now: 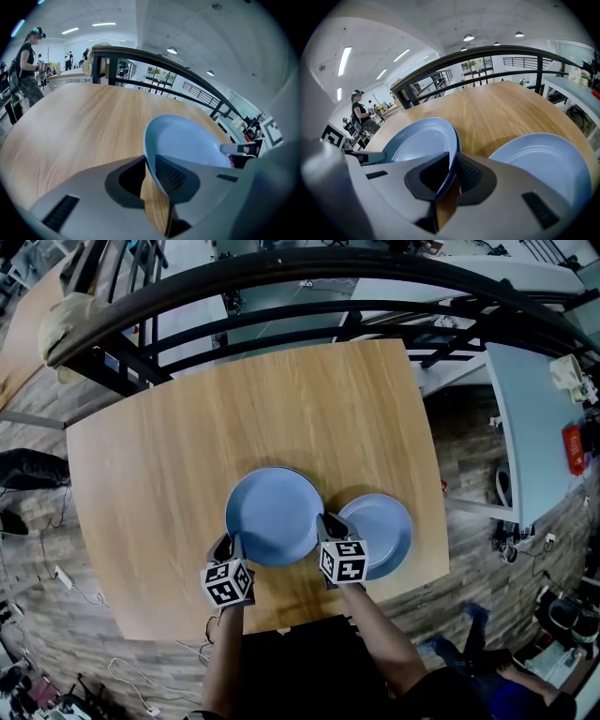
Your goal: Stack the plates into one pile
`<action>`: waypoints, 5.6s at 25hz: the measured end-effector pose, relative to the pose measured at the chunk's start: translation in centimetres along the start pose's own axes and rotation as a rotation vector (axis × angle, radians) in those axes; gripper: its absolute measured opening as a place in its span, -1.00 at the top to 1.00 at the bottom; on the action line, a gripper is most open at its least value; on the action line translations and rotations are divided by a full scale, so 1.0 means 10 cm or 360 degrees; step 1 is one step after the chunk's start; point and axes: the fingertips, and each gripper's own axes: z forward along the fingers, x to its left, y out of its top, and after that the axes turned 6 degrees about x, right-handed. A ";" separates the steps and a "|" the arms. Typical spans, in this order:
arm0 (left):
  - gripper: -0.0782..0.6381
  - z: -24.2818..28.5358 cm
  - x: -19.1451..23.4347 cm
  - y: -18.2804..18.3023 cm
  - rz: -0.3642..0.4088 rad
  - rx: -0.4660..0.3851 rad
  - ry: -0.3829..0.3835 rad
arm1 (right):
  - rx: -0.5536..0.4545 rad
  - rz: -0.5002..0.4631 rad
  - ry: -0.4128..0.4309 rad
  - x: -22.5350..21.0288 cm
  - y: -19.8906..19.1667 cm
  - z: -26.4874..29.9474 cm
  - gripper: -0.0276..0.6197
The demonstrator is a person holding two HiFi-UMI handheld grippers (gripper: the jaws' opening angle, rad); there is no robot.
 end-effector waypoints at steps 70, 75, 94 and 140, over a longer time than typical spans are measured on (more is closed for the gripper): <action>0.52 -0.72 -2.25 -0.24 0.0797 -0.0088 -0.0694 | -0.0633 0.0430 -0.0547 -0.98 -0.71 -2.12 0.73; 0.49 -0.56 -2.33 -0.35 0.0717 -0.0048 -0.0626 | -0.0568 0.0356 -0.0497 -1.21 -0.64 -2.01 0.73; 0.42 -0.07 -2.31 -0.95 0.0372 0.0114 -0.0369 | -0.0313 0.0120 -0.0292 -1.86 -0.57 -1.53 0.73; 0.58 0.24 -2.16 -1.22 0.0201 0.0150 -0.0253 | -0.0063 0.0093 -0.0182 -2.18 -0.98 -1.07 0.77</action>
